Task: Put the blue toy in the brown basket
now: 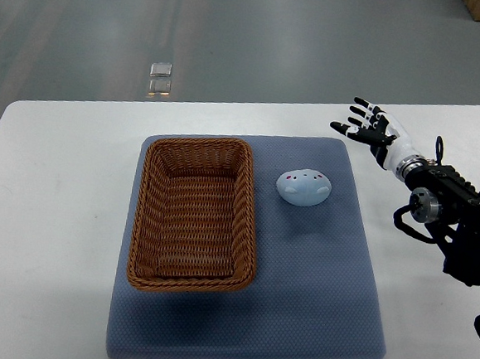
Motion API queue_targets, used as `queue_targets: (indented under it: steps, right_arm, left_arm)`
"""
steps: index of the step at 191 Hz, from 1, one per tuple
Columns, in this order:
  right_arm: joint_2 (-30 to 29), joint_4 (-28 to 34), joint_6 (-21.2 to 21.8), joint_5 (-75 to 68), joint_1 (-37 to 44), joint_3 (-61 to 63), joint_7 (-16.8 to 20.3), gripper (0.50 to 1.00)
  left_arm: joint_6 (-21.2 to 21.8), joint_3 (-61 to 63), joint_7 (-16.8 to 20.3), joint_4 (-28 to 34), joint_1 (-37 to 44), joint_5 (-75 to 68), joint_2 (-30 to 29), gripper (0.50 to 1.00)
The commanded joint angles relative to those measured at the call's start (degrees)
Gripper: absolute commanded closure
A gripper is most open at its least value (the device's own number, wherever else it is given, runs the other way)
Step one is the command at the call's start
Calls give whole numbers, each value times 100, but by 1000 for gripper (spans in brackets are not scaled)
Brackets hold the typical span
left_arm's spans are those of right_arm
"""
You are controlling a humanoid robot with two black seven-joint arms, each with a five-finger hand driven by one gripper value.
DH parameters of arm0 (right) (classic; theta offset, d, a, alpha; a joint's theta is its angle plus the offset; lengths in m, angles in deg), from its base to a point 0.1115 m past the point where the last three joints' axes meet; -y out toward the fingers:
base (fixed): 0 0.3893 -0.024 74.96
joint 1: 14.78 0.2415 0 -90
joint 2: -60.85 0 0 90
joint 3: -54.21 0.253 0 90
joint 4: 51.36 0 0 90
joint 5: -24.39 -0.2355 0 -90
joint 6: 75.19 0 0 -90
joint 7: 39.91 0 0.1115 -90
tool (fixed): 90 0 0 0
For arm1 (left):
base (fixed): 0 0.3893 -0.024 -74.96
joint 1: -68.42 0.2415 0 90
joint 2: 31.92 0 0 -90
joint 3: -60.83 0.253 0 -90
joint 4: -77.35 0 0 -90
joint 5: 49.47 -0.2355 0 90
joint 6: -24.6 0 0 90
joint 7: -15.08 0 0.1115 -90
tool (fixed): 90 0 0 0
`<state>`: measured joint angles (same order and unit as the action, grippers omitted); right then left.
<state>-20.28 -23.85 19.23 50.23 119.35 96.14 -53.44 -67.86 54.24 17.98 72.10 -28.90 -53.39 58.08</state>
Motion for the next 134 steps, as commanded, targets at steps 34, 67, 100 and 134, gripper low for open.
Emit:
queue_targets:
  steps: [34,67,100,134]
  right_arm:
    - [0,0,-3,0,0,0,0,587]
    - [0,0,-3,0,0,9,0,587]
    - [0,0,-3,0,9,18,0,587]
    - [18,-9,-3,0,35,27,0,587]
  left_arm:
    - [0,0,0,7,-6,5,0,500]
    - [0,0,0,7,2,5,0,500]
    - [0,0,0,-2,2,5,0,500]
    - [0,0,0,7,2,5,0,500]
